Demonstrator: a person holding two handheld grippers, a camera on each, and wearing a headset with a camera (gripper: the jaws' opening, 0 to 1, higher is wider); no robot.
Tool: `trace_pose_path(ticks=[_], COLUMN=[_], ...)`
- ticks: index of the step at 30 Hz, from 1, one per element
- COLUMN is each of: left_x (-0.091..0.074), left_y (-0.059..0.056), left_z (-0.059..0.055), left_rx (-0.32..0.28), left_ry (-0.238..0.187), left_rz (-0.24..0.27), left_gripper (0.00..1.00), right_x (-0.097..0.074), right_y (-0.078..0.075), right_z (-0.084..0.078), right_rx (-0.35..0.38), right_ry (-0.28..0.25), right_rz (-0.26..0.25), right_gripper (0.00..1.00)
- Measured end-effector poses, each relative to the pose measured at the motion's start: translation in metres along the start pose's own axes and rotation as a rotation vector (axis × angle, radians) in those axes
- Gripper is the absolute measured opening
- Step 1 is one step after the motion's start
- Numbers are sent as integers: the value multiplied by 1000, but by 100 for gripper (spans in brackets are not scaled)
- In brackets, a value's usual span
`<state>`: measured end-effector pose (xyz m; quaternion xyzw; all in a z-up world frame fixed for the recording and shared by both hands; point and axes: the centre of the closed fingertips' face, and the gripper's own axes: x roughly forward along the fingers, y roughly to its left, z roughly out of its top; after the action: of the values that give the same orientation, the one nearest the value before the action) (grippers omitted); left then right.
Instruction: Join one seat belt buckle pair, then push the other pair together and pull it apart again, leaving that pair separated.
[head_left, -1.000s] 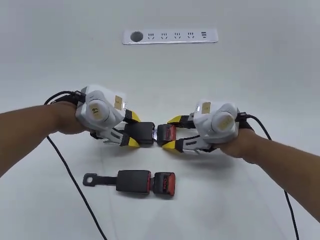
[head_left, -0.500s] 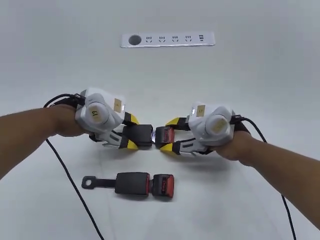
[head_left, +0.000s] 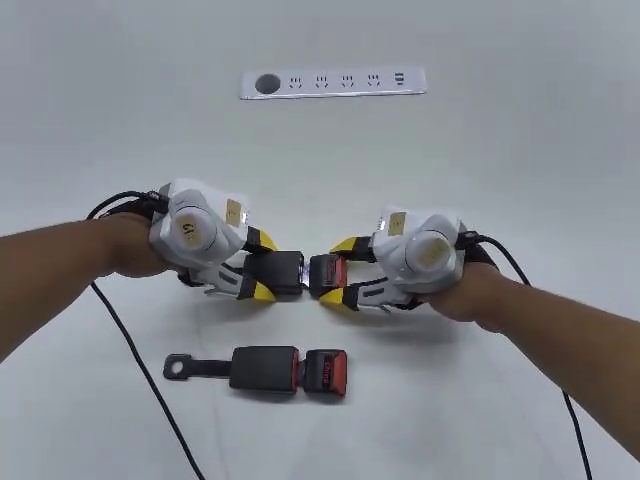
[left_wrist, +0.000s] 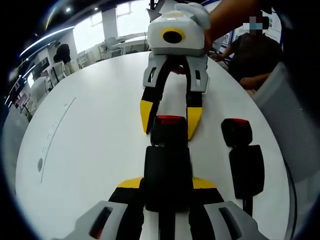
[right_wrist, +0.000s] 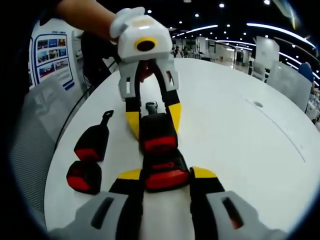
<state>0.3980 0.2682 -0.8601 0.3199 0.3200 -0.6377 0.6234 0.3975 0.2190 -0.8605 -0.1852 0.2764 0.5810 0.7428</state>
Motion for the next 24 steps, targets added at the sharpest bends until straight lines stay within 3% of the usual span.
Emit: trace_pose_path(ticks=[21,24], left_x=[0,0], left_y=[0,0], left_z=[-1,0], left_rx=[-4,2], left_ry=[4,7], left_rz=[-2,-3], left_gripper=[35,35], right_x=[-12,-16], right_y=[-4,-5], right_z=[-10,-12], right_rx=[-3,28], right_ry=[18,1], right_rz=[5,9], right_gripper=[37,37])
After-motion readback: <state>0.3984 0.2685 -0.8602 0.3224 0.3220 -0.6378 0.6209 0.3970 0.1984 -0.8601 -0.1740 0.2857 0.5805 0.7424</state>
